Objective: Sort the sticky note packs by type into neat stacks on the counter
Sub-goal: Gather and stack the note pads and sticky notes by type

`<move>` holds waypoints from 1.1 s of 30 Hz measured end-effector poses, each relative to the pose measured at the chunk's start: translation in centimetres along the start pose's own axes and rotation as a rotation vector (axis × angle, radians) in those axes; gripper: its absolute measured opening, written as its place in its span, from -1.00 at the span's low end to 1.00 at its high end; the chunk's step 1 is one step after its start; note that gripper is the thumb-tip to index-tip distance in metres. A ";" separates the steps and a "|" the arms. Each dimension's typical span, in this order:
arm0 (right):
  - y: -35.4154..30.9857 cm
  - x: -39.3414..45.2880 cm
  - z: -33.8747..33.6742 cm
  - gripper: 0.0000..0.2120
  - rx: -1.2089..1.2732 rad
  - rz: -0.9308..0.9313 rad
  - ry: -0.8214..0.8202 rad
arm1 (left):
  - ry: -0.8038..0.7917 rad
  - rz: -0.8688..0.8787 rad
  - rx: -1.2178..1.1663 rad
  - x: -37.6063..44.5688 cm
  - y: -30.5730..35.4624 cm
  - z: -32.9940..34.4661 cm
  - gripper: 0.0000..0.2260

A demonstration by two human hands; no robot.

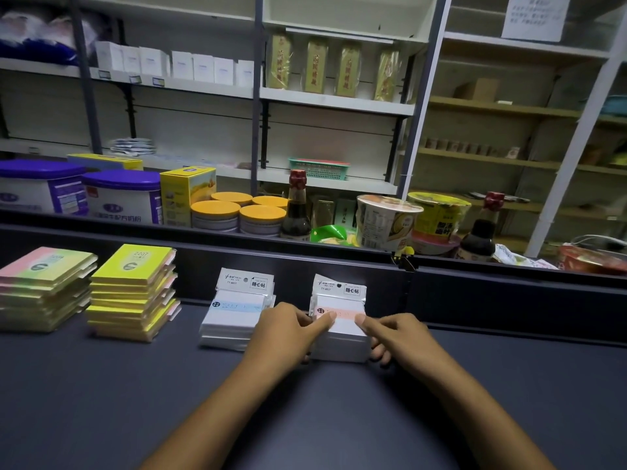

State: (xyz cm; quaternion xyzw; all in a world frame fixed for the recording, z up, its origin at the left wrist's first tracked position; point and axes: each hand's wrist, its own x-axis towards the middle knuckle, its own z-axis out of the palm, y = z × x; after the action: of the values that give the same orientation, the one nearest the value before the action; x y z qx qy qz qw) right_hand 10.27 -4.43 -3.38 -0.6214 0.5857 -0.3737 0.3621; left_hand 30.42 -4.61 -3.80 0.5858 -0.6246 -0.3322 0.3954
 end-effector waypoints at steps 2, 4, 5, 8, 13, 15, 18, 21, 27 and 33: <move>0.0 0.0 -0.4 -0.68 0.050 -0.041 -0.031 | -0.052 0.017 0.006 -0.1 0.2 -0.5 -0.56; 0.1 0.0 -0.8 -0.59 0.068 -0.078 -0.079 | -0.109 0.070 0.044 -0.2 0.3 -1.3 -0.64; 0.2 0.0 -1.0 -0.57 0.018 -0.104 -0.096 | -0.135 0.108 0.066 -0.2 0.4 -1.6 -0.71; 0.4 0.0 -1.2 -0.51 -0.160 -0.166 -0.081 | -0.131 0.205 0.196 -0.3 0.6 -1.9 -0.80; 0.3 0.1 -1.2 -0.48 -0.187 -0.223 -0.065 | -0.105 0.254 0.244 -0.4 0.6 -1.6 -0.82; 0.3 0.1 -1.2 -0.47 -0.212 -0.238 -0.067 | -0.101 0.259 0.249 -0.3 0.5 -1.7 -0.82; 0.3 0.0 -1.2 -0.47 -0.246 -0.255 -0.073 | -0.096 0.262 0.253 -0.3 0.4 -1.7 -0.82; 0.2 0.0 -1.2 -0.48 -0.273 -0.275 -0.087 | -0.092 0.267 0.265 -0.3 0.4 -1.7 -0.83; 0.2 -0.2 -1.4 -0.35 -0.359 -0.265 -0.090 | -0.077 0.248 0.314 -0.3 0.3 -1.6 -0.72; 0.6 0.0 -1.1 -0.29 -0.357 -0.226 -0.078 | -0.105 0.243 0.373 -0.4 0.2 -1.0 -0.69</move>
State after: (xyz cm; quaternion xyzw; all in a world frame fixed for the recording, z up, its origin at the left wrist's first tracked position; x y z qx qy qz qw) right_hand 9.02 -4.43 -3.39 -0.7515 0.5547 -0.2779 0.2243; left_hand 31.24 -4.19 -3.19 0.5511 -0.7609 -0.1910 0.2844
